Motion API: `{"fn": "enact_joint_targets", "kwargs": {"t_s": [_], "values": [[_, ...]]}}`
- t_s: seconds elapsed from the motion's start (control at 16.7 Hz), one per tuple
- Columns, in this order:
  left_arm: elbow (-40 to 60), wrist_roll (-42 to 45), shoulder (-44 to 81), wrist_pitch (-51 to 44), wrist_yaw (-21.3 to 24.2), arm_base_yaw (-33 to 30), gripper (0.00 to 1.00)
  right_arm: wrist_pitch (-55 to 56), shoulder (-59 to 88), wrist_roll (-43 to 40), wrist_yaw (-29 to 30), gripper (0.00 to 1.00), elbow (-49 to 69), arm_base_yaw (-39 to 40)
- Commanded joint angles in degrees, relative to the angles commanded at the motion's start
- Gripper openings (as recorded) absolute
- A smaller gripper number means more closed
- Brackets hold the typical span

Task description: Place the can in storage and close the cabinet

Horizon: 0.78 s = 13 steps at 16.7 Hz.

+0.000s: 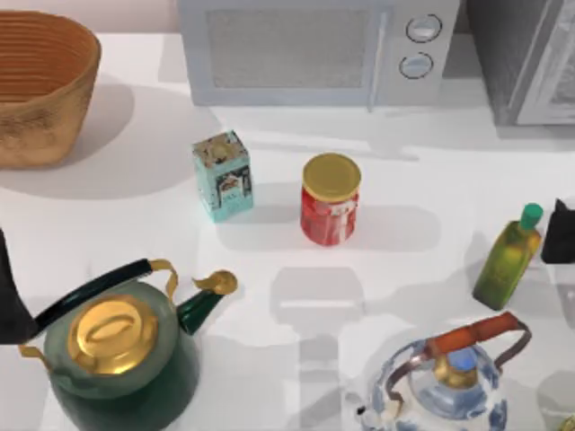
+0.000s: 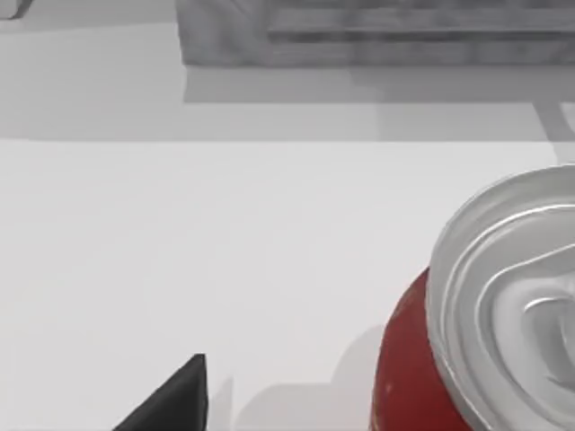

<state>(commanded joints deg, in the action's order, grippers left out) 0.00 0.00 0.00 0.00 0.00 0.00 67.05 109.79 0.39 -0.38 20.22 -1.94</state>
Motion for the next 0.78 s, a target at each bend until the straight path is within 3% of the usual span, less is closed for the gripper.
{"fn": "enact_joint_targets", "kwargs": {"t_s": [0.48, 0.78], "values": [[0.0, 0.0, 0.0, 0.0, 0.0, 0.0, 1.0, 1.3, 3.4, 0.1, 0.0, 1.0, 2.1, 0.0], [0.0, 0.0, 0.0, 0.0, 0.0, 0.0, 1.0, 1.3, 3.4, 0.1, 0.0, 0.62, 2.1, 0.0]]}}
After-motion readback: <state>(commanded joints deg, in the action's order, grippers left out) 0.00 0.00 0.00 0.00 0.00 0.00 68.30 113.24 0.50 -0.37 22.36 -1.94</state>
